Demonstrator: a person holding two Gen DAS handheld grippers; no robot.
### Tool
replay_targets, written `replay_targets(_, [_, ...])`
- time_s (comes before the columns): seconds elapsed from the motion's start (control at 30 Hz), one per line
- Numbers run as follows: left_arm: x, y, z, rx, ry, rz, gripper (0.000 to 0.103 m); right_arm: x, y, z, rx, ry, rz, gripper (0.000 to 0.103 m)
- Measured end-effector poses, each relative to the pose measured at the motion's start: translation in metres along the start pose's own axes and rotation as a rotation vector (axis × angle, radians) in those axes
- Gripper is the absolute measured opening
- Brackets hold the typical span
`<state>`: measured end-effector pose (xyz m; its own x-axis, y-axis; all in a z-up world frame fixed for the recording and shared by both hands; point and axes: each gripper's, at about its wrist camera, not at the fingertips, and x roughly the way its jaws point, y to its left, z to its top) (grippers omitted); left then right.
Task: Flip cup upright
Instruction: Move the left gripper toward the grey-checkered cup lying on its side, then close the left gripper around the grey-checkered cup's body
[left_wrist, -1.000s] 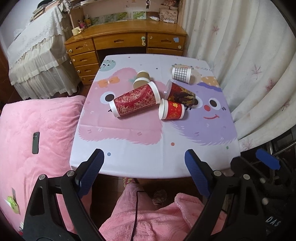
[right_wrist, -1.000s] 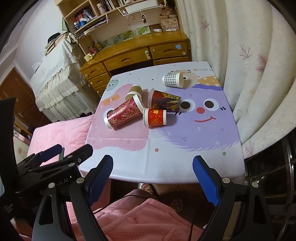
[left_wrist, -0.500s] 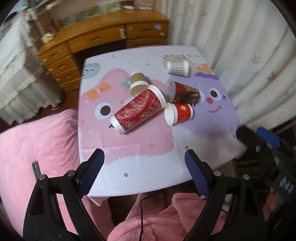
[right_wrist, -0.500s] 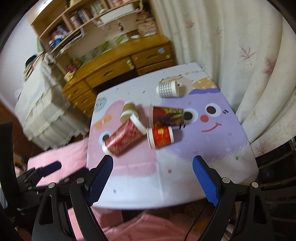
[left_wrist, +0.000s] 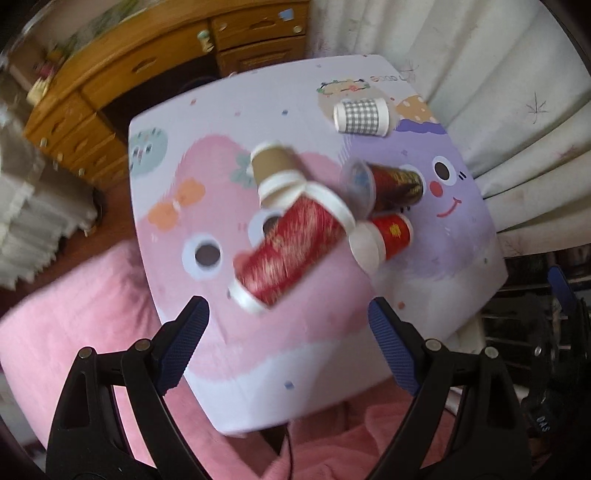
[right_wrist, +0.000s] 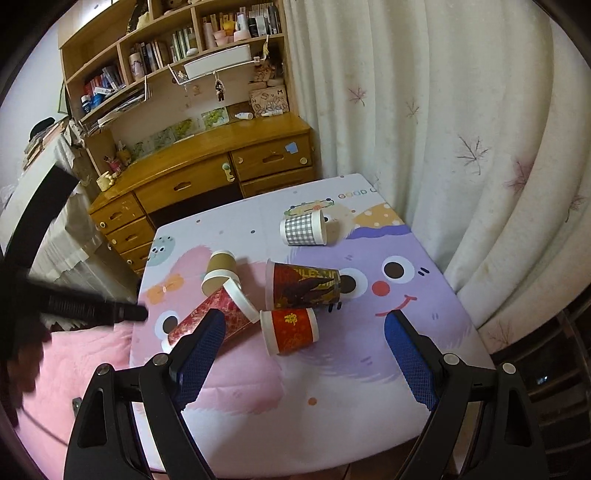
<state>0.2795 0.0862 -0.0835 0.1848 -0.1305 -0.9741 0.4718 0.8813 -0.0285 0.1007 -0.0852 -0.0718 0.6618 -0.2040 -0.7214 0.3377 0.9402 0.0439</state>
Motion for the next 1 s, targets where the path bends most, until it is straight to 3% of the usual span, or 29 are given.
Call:
replay_targets(0.2, [0.019, -0.028, 0.063, 0.150, 0.091, 0.001, 0.087, 0.050, -0.015, 0.019, -0.033, 0.037, 0.005, 0.089])
replay_targets(0.33, [0.034, -0.057, 0.106, 0.294, 0.109, 0.062, 0.087, 0.096, -0.025, 0.043, -0.061, 0.052, 0.040, 0.089])
replay_targets(0.57, [0.096, -0.107, 0.178, 0.620, 0.127, 0.180, 0.087, 0.188, -0.035, 0.067, -0.160, 0.113, 0.048, 0.089])
replay_targets(0.67, [0.127, -0.125, 0.198, 0.775, 0.092, 0.231, 0.087, 0.220, -0.038, 0.067, -0.215, 0.143, 0.066, 0.089])
replay_targets(0.8, [0.161, -0.148, 0.208, 1.003, -0.031, 0.274, 0.087, 0.259, -0.038, 0.059, -0.302, 0.185, 0.085, 0.089])
replay_targets(0.9, [0.185, -0.165, 0.208, 1.141, -0.092, 0.256, 0.087, 0.283, -0.040, 0.053, -0.343, 0.205, 0.098, 0.089])
replay_targets(1.0, [0.207, -0.176, 0.211, 1.208, -0.086, 0.198, 0.087, 0.300, -0.042, 0.049, -0.349, 0.228, 0.120, 0.089])
